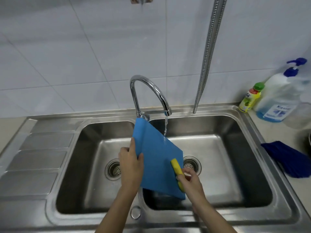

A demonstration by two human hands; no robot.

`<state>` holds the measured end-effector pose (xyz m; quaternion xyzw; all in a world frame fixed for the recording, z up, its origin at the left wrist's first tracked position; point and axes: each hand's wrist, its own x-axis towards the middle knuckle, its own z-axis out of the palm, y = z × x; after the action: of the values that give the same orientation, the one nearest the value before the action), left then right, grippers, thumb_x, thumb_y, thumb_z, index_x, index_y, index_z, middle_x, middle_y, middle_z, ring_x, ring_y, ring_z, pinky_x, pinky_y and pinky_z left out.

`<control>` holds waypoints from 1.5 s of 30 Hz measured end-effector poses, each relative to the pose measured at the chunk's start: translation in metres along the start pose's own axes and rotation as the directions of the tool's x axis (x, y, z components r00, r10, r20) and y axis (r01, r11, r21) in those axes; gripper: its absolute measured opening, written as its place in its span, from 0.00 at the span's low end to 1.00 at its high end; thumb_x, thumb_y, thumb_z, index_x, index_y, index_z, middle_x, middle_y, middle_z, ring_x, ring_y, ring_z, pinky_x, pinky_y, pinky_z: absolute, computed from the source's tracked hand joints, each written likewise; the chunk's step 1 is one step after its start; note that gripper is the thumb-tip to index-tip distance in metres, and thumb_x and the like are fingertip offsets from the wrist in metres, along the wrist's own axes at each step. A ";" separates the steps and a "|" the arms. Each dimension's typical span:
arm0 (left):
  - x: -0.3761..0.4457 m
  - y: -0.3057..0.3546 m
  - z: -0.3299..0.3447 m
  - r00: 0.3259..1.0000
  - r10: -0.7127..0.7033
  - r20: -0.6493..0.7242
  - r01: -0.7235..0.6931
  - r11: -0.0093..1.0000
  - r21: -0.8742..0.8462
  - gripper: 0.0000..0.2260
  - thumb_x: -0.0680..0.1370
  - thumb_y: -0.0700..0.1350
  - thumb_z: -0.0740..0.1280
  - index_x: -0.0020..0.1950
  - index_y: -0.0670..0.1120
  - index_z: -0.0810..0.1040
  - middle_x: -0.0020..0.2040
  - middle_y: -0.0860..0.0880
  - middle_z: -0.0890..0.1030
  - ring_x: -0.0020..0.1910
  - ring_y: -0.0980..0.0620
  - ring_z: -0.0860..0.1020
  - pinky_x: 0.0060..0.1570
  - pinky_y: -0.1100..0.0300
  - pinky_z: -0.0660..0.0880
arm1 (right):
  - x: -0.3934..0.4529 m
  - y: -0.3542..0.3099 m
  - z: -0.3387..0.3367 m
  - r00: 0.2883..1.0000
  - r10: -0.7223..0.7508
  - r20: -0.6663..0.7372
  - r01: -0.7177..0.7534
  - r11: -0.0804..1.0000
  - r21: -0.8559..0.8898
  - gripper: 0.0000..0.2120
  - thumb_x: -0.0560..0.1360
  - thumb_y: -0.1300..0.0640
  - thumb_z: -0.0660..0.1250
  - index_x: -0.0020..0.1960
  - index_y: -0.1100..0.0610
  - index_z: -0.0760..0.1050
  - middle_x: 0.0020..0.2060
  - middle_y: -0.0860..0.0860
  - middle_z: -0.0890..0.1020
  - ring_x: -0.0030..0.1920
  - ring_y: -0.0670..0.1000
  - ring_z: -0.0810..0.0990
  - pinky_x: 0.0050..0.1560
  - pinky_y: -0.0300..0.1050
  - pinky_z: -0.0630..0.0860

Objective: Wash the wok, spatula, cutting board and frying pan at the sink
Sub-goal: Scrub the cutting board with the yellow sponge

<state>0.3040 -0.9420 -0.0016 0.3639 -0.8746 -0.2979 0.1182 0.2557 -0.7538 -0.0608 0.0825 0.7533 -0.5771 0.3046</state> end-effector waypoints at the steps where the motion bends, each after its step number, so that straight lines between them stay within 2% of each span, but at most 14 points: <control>1: 0.001 -0.008 0.002 0.999 -0.041 -0.009 0.041 0.999 -0.015 0.30 0.78 0.40 0.66 0.78 0.47 0.59 0.48 0.45 0.65 0.48 0.49 0.66 0.49 0.61 0.62 | -0.003 0.001 0.012 1.000 -0.025 0.010 0.025 1.000 -0.014 0.10 0.73 0.60 0.68 0.53 0.51 0.74 0.47 0.48 0.80 0.43 0.44 0.79 0.35 0.32 0.72; 5: -0.003 -0.031 0.019 0.993 -0.120 -0.001 0.120 0.993 -0.012 0.29 0.79 0.41 0.66 0.78 0.43 0.59 0.48 0.44 0.66 0.46 0.49 0.65 0.47 0.60 0.60 | -0.011 0.014 0.052 0.988 -0.151 0.043 0.155 0.980 -0.126 0.13 0.72 0.58 0.71 0.52 0.46 0.72 0.48 0.45 0.79 0.47 0.44 0.78 0.46 0.38 0.75; 8: -0.007 -0.046 0.032 0.987 -0.162 0.021 0.162 0.987 -0.015 0.28 0.80 0.43 0.63 0.78 0.43 0.57 0.50 0.40 0.69 0.48 0.45 0.68 0.48 0.57 0.64 | -0.013 0.029 0.071 0.973 -0.211 0.090 0.228 0.924 -0.307 0.19 0.71 0.53 0.73 0.59 0.50 0.71 0.51 0.47 0.74 0.54 0.48 0.74 0.54 0.41 0.70; 12: -0.008 -0.061 0.045 0.980 -0.195 0.037 0.195 0.981 -0.001 0.28 0.81 0.45 0.61 0.79 0.45 0.54 0.54 0.38 0.70 0.53 0.41 0.70 0.53 0.48 0.71 | -0.012 0.046 0.078 0.951 -0.278 0.133 0.308 0.850 -0.427 0.23 0.70 0.51 0.72 0.62 0.55 0.70 0.52 0.49 0.70 0.55 0.52 0.72 0.55 0.40 0.68; 17: 0.001 -0.058 0.055 0.982 -0.184 0.043 0.187 0.981 -0.051 0.26 0.80 0.44 0.62 0.78 0.45 0.59 0.56 0.39 0.71 0.53 0.43 0.71 0.54 0.53 0.69 | -0.004 0.053 0.085 0.949 -0.311 0.053 0.289 0.790 -0.541 0.27 0.68 0.42 0.62 0.62 0.56 0.69 0.55 0.54 0.73 0.55 0.56 0.74 0.56 0.49 0.71; 20: 0.006 -0.059 0.065 0.987 -0.145 0.069 0.149 0.988 -0.048 0.26 0.80 0.45 0.61 0.77 0.45 0.57 0.59 0.41 0.70 0.56 0.44 0.72 0.54 0.51 0.73 | 0.005 0.060 0.090 0.916 -0.402 0.017 0.301 0.657 -0.692 0.27 0.70 0.42 0.57 0.63 0.57 0.67 0.54 0.57 0.76 0.51 0.59 0.77 0.50 0.52 0.75; 23: 0.009 -0.064 0.074 0.993 -0.099 0.062 0.100 0.995 -0.015 0.26 0.80 0.44 0.58 0.77 0.43 0.55 0.70 0.41 0.66 0.65 0.43 0.70 0.61 0.46 0.74 | 0.009 0.062 0.096 0.913 -0.408 0.009 0.268 0.585 -0.766 0.30 0.74 0.42 0.54 0.69 0.59 0.64 0.64 0.61 0.74 0.55 0.60 0.77 0.53 0.55 0.76; 25: 0.010 -0.068 0.080 0.995 -0.082 0.056 0.082 0.997 0.010 0.27 0.81 0.43 0.57 0.78 0.42 0.53 0.76 0.42 0.59 0.73 0.43 0.64 0.67 0.44 0.70 | 0.015 0.067 0.099 0.914 -0.404 0.034 0.280 0.568 -0.774 0.32 0.79 0.40 0.48 0.75 0.60 0.56 0.73 0.60 0.65 0.68 0.61 0.69 0.65 0.58 0.68; 27: 0.010 -0.072 0.085 0.999 -0.023 0.044 0.021 0.999 0.032 0.27 0.82 0.41 0.57 0.79 0.41 0.50 0.79 0.42 0.54 0.77 0.44 0.58 0.71 0.44 0.66 | 0.022 0.067 0.103 0.896 -0.430 0.113 0.355 0.540 -0.764 0.33 0.80 0.39 0.42 0.77 0.58 0.44 0.77 0.56 0.53 0.77 0.56 0.52 0.74 0.57 0.53; 29: 0.008 -0.075 0.089 0.997 0.060 0.041 -0.062 0.997 0.053 0.27 0.83 0.40 0.56 0.79 0.42 0.48 0.79 0.43 0.51 0.78 0.44 0.55 0.70 0.43 0.66 | 0.032 0.063 0.106 0.862 -0.461 0.209 0.454 0.522 -0.722 0.31 0.81 0.40 0.40 0.77 0.54 0.36 0.78 0.53 0.46 0.77 0.51 0.43 0.76 0.53 0.45; 32: 0.010 -0.079 0.093 0.994 0.106 0.036 -0.108 0.991 0.079 0.26 0.83 0.38 0.54 0.79 0.41 0.48 0.79 0.42 0.51 0.78 0.45 0.53 0.72 0.43 0.64 | 0.050 0.056 0.104 0.848 -0.465 0.254 0.503 0.558 -0.660 0.29 0.81 0.42 0.40 0.76 0.51 0.32 0.78 0.50 0.45 0.77 0.47 0.41 0.76 0.49 0.44; 39: 0.011 -0.081 0.097 0.995 0.100 0.003 -0.100 0.989 0.109 0.25 0.82 0.44 0.49 0.78 0.40 0.51 0.79 0.42 0.54 0.78 0.45 0.54 0.74 0.48 0.60 | 0.111 0.075 0.063 0.924 -0.332 0.192 0.379 0.711 -0.592 0.33 0.78 0.39 0.42 0.76 0.52 0.34 0.76 0.45 0.39 0.76 0.43 0.37 0.75 0.48 0.40; 43: 0.011 -0.080 0.096 0.994 0.113 0.011 -0.113 0.981 0.156 0.25 0.81 0.40 0.51 0.78 0.38 0.53 0.79 0.41 0.55 0.78 0.44 0.55 0.74 0.48 0.61 | 0.155 0.095 0.006 0.994 -0.102 0.037 0.102 0.761 -0.641 0.35 0.78 0.41 0.46 0.77 0.59 0.39 0.78 0.53 0.45 0.77 0.51 0.44 0.75 0.57 0.46; 45: 0.012 -0.080 0.096 0.994 0.110 0.014 -0.111 0.980 0.167 0.25 0.81 0.37 0.54 0.78 0.38 0.52 0.79 0.42 0.54 0.78 0.45 0.54 0.74 0.50 0.60 | 0.163 0.100 -0.010 0.999 -0.041 0.011 0.038 0.759 -0.650 0.37 0.78 0.40 0.48 0.77 0.62 0.42 0.77 0.57 0.47 0.77 0.54 0.45 0.75 0.58 0.48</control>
<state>0.3001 -0.9537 -0.1270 0.3227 -0.9156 -0.2170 0.1018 0.1690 -0.7499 -0.2322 -0.0431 0.9087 -0.2864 0.3007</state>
